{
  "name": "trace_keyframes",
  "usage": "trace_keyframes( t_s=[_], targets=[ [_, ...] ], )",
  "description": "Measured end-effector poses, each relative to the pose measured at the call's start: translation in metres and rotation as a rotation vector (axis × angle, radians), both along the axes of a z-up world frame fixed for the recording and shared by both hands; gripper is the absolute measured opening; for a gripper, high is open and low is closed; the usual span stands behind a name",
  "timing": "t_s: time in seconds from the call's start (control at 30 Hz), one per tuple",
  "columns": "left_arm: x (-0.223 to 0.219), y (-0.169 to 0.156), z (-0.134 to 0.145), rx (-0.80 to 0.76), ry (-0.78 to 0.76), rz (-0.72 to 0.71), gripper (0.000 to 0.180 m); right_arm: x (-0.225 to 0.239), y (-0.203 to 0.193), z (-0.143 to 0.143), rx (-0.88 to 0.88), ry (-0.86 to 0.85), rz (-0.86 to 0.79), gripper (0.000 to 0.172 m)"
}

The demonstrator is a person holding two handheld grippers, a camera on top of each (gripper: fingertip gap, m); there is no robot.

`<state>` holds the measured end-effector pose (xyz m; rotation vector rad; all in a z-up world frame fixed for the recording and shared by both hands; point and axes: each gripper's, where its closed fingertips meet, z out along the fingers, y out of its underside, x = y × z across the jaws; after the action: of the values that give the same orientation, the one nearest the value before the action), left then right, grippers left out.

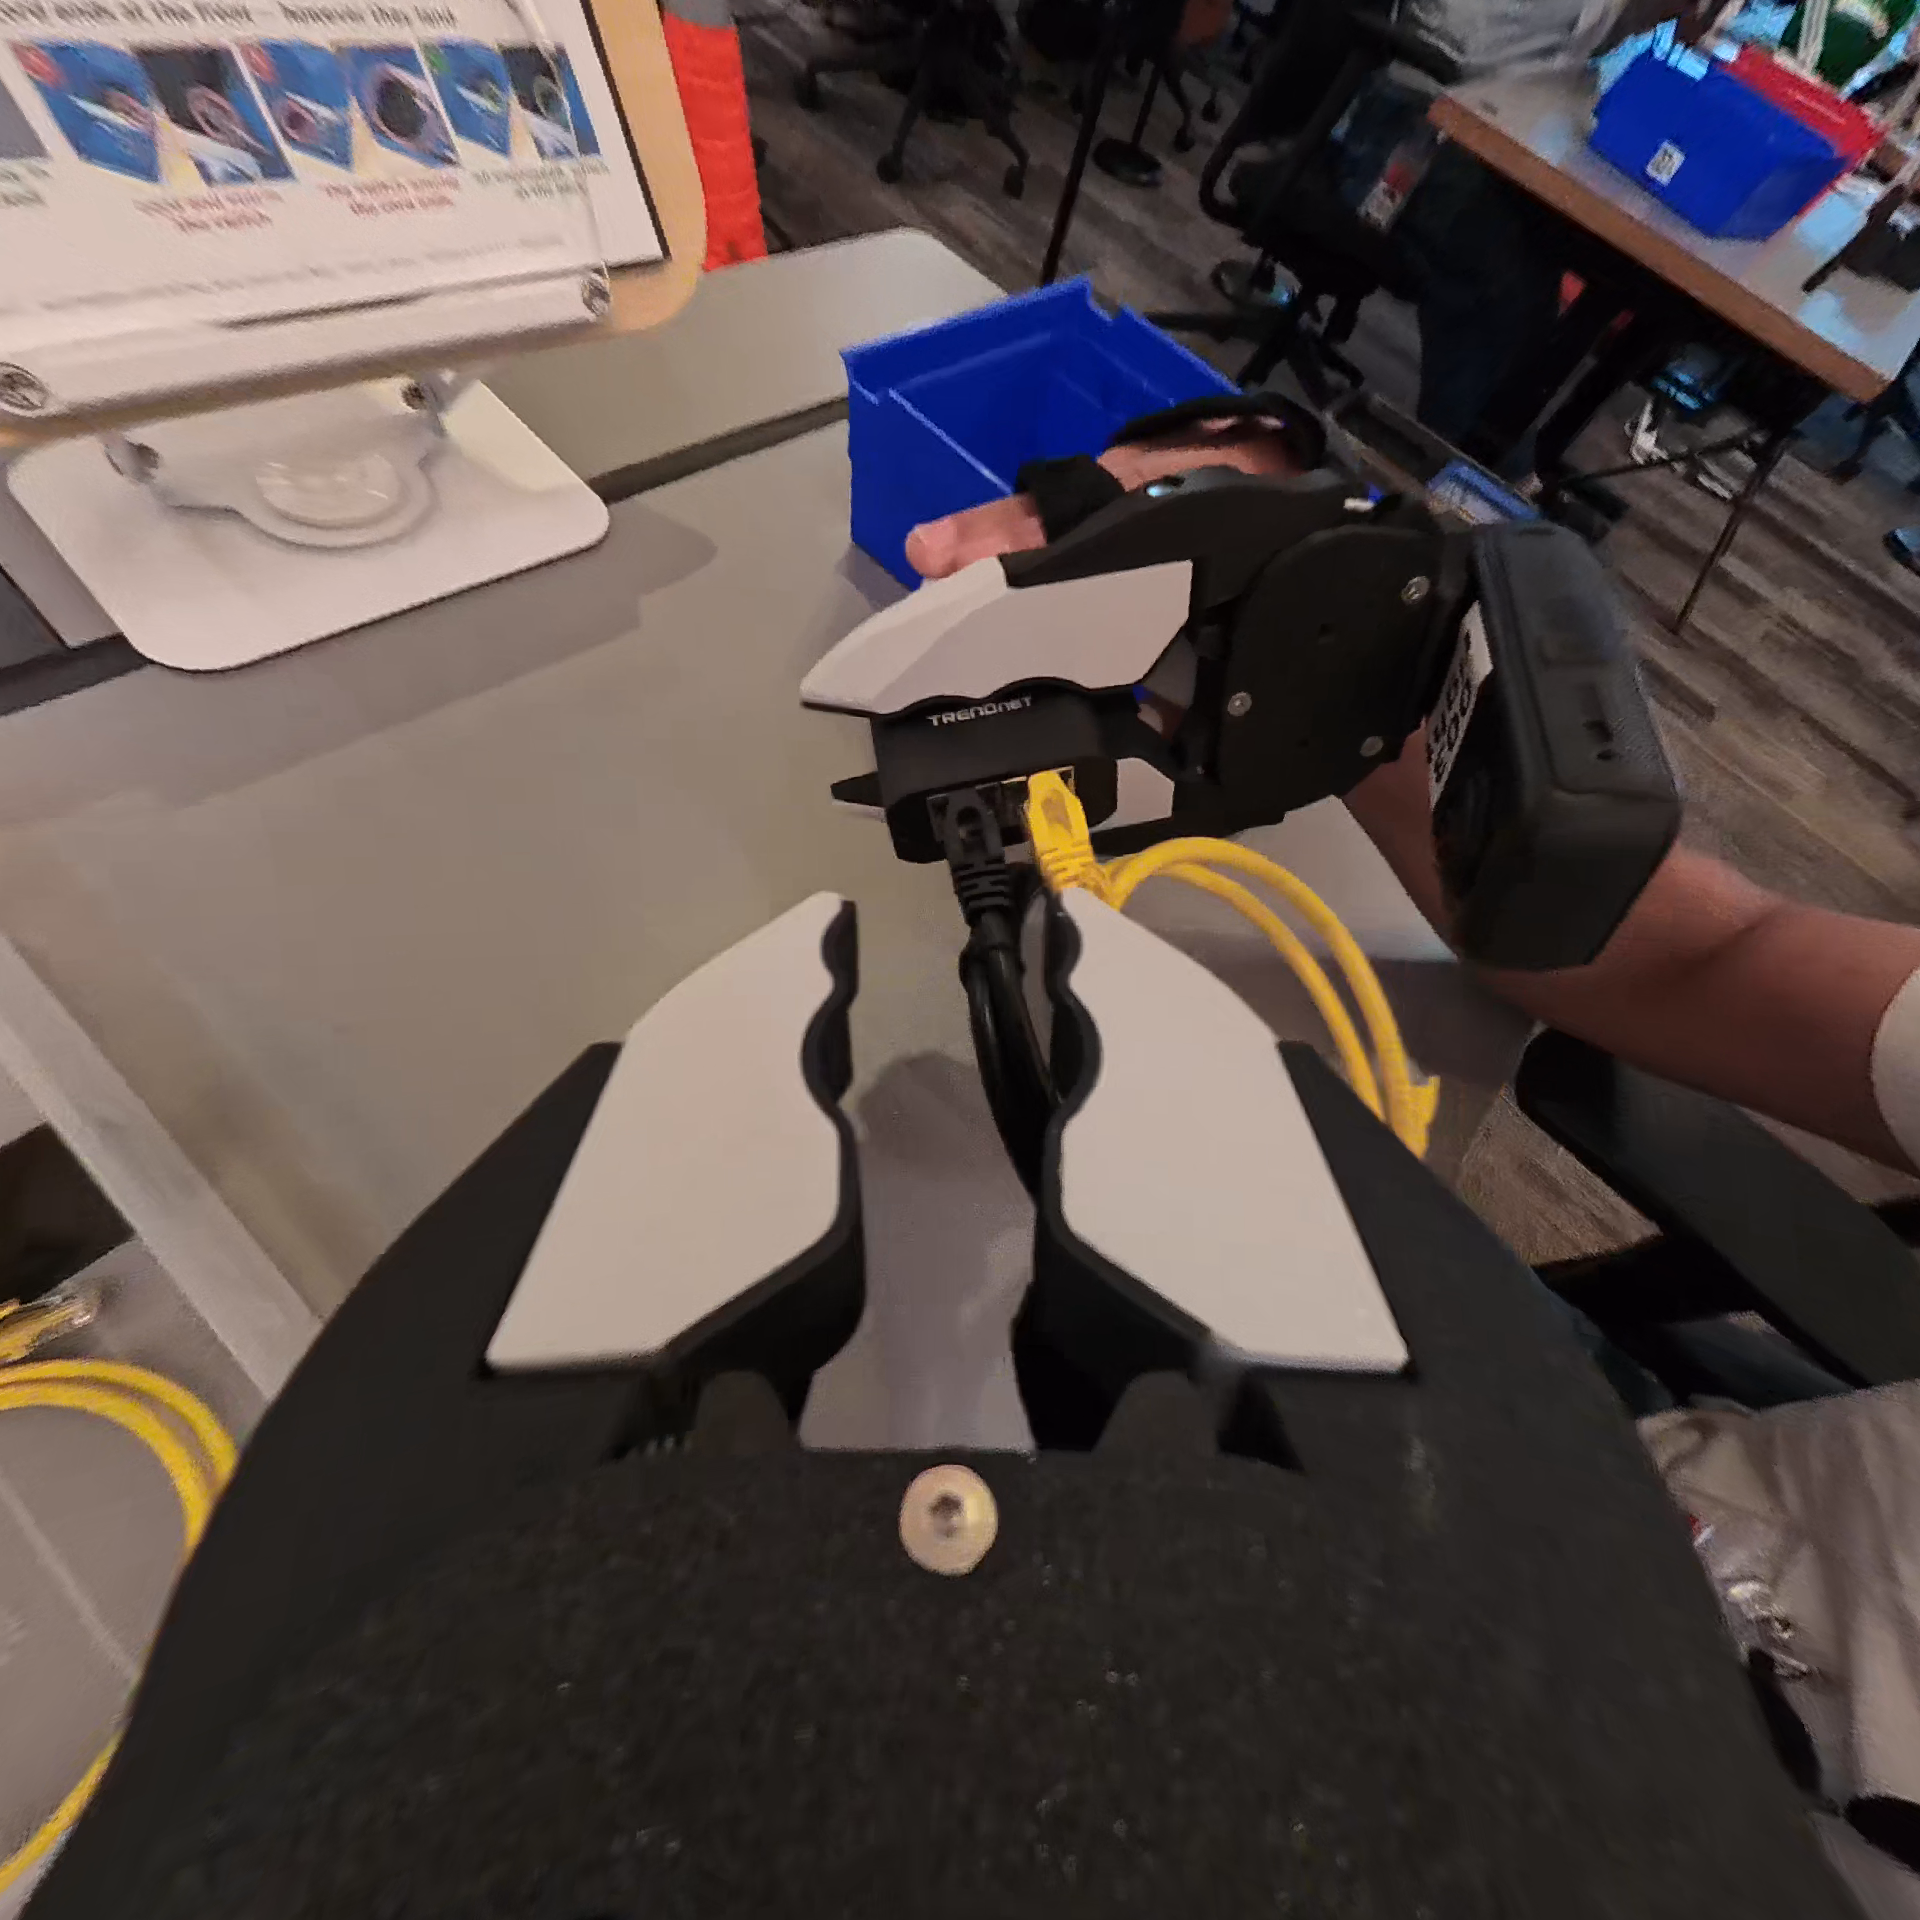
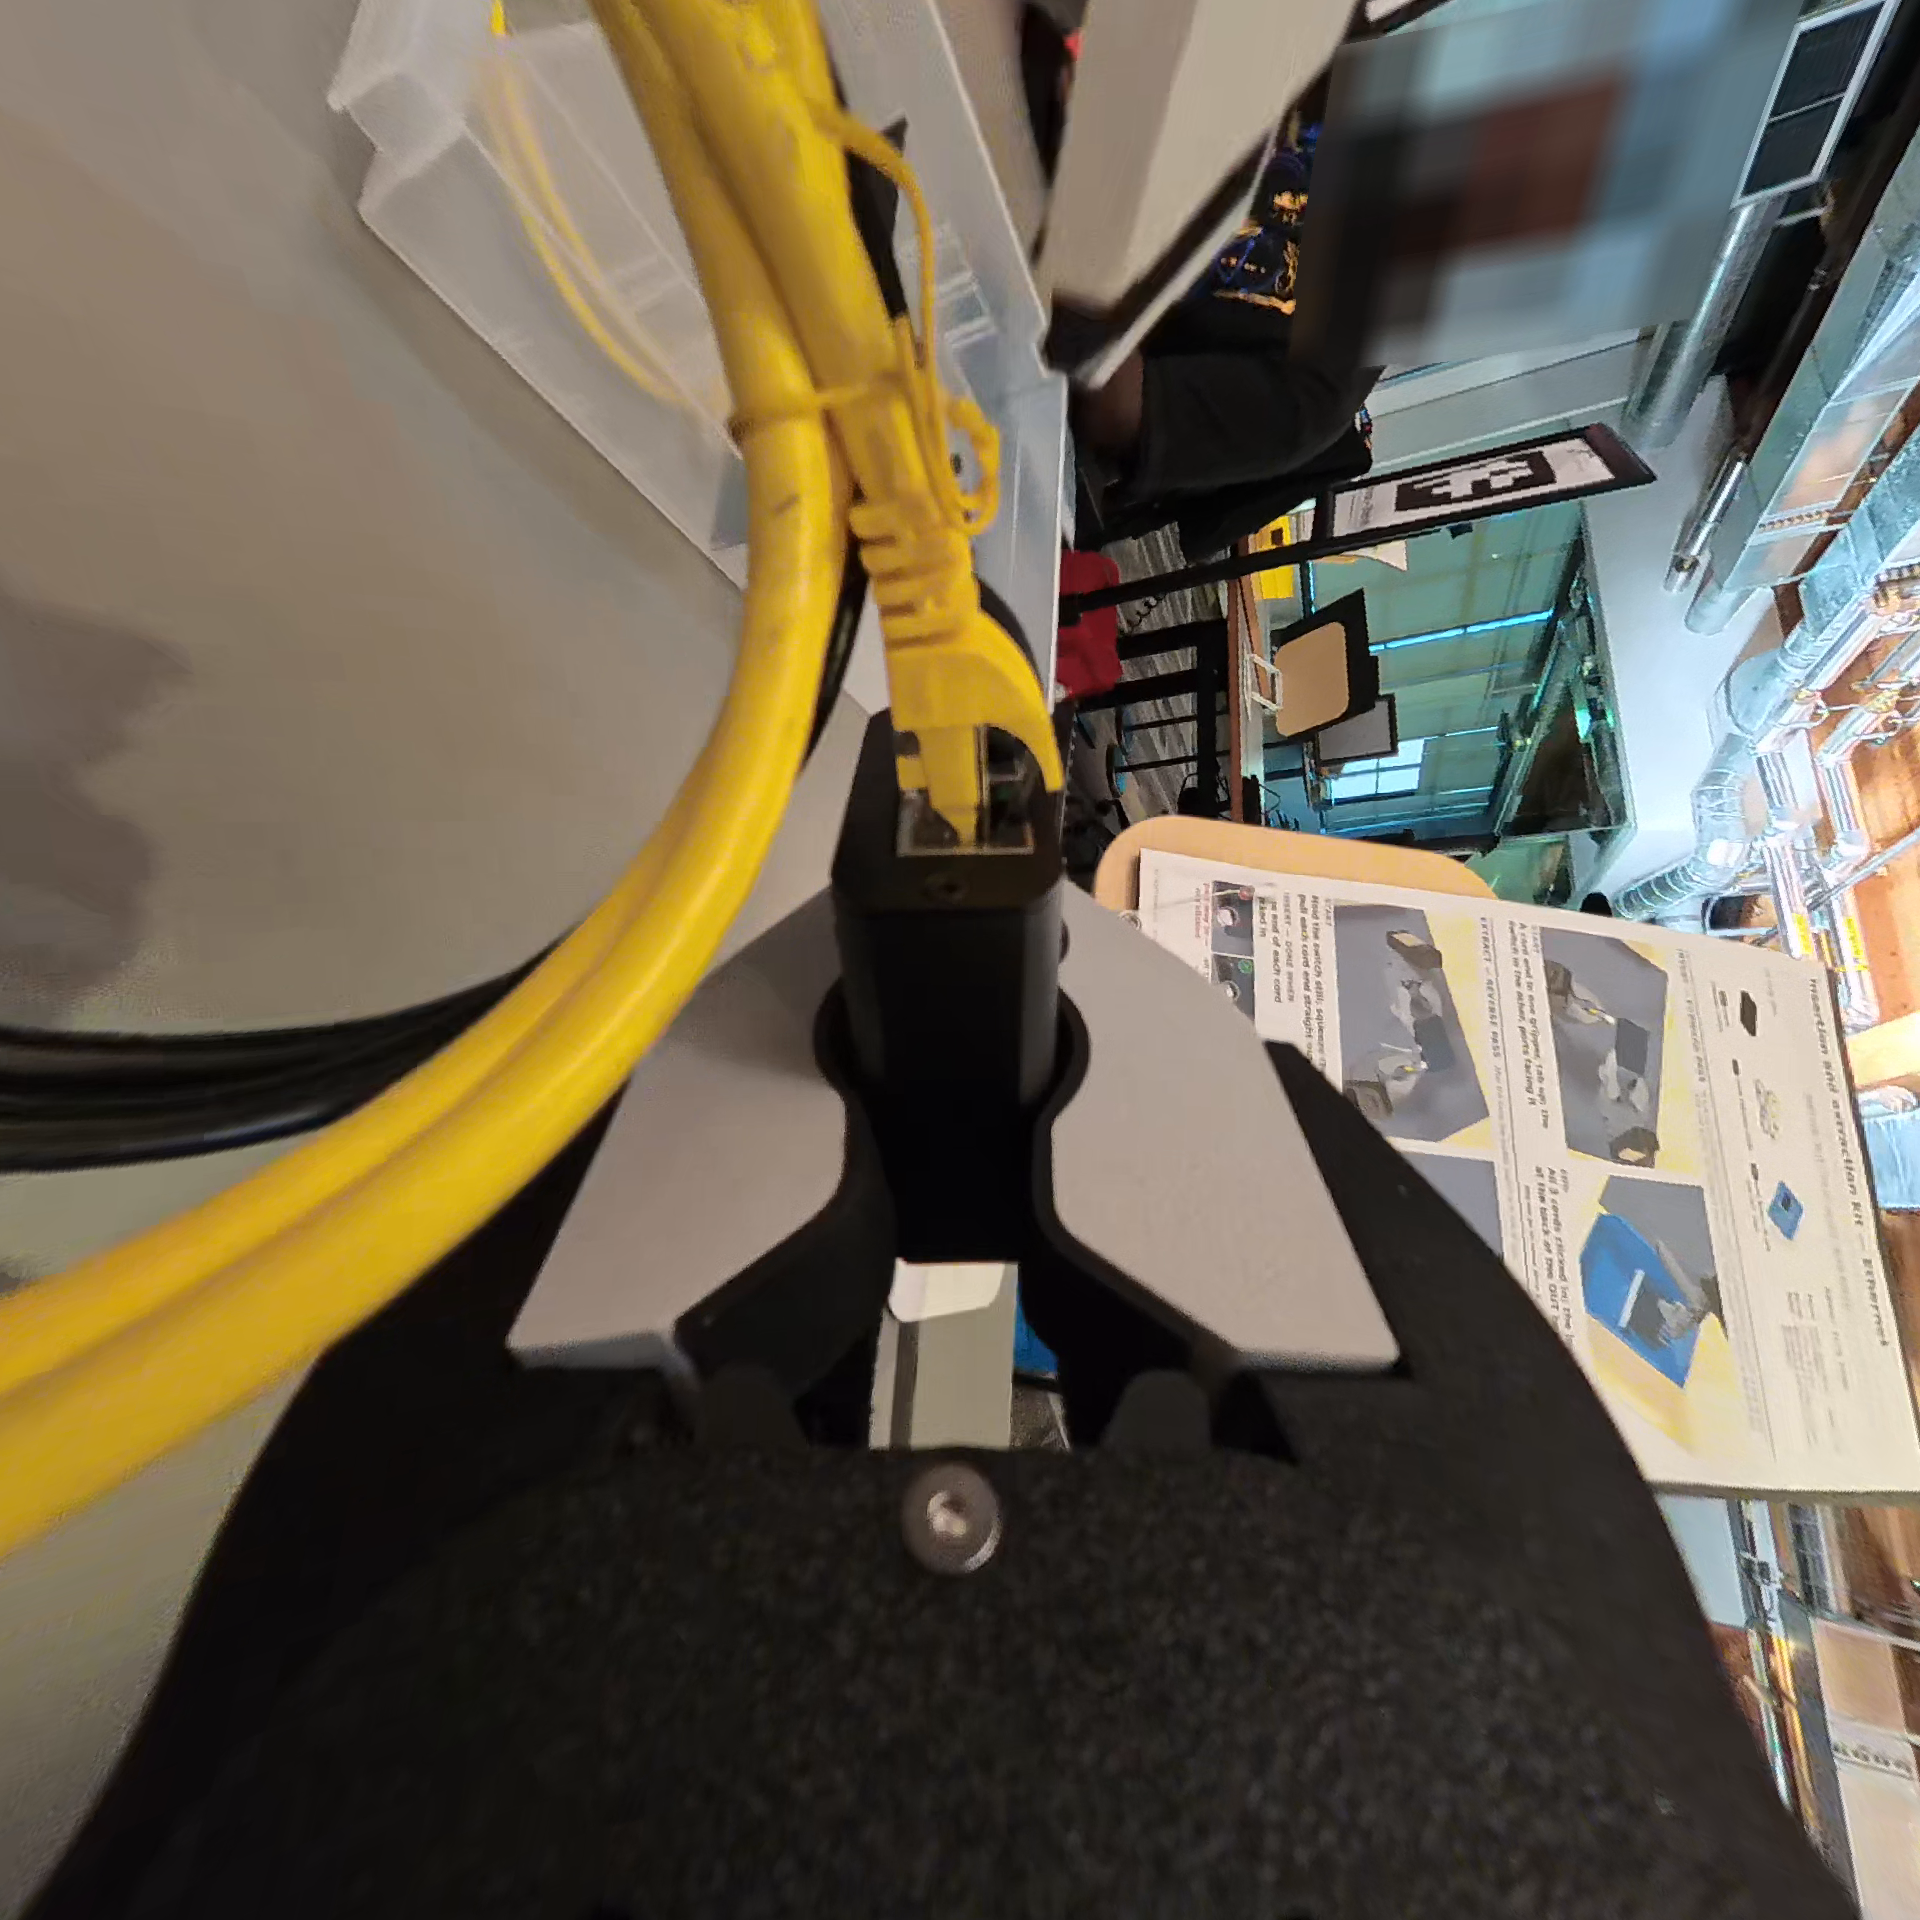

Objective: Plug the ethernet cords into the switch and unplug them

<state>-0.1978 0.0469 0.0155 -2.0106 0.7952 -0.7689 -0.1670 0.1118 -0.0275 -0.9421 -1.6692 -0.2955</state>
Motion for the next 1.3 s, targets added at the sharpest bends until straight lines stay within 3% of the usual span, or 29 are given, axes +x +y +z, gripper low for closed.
trace_keyframes(
  t_s=[0.17, 0.27, 0.47, 0.57, 0.67, 0.8, 0.9, 1.0, 1.07, 1.13, 1.2, 1.3],
  targets=[
    [0.009, -0.008, -0.006, -0.067, -0.060, -0.011, 0.059, 0.007, 0.007, 0.006, 0.018, 0.011, -0.038, 0.027],
    [0.019, -0.007, -0.016, -0.071, -0.058, -0.017, 0.064, 0.008, 0.012, 0.006, 0.063, -0.020, -0.083, 0.025],
    [0.018, -0.001, -0.036, -0.017, 0.084, -0.006, 0.029, 0.004, 0.010, 0.002, 0.086, -0.052, -0.098, 0.026],
    [0.014, -0.001, -0.048, 0.016, 0.196, -0.050, 0.025, 0.003, 0.009, -0.001, 0.110, -0.081, -0.109, 0.026],
    [0.012, -0.001, -0.055, 0.002, 0.195, -0.101, 0.024, 0.002, 0.008, -0.007, 0.090, -0.086, -0.095, 0.026],
    [0.011, -0.002, -0.052, -0.062, 0.090, -0.201, 0.024, 0.000, 0.001, -0.008, -0.003, -0.049, -0.032, 0.029],
    [0.014, 0.001, -0.043, -0.055, -0.004, -0.299, 0.024, 0.016, 0.008, 0.002, -0.027, -0.053, -0.084, 0.036],
    [0.022, -0.001, -0.021, -0.043, -0.175, -0.466, 0.024, 0.046, 0.020, 0.015, -0.032, -0.052, -0.146, 0.043],
    [0.027, -0.009, 0.001, -0.033, -0.316, -0.610, 0.024, 0.061, 0.019, 0.028, -0.169, 0.060, -0.129, 0.048],
    [0.031, -0.024, 0.026, -0.034, -0.493, -0.787, 0.024, 0.066, 0.008, 0.046, -0.316, 0.204, -0.032, 0.048],
    [0.034, -0.034, 0.048, -0.047, -0.642, -0.936, 0.024, 0.061, -0.020, 0.069, -0.457, 0.353, 0.167, 0.044],
    [0.042, -0.046, 0.062, -0.051, -0.785, -1.133, 0.024, 0.055, -0.063, 0.106, -0.584, 0.511, 0.436, 0.041]
  ],
)
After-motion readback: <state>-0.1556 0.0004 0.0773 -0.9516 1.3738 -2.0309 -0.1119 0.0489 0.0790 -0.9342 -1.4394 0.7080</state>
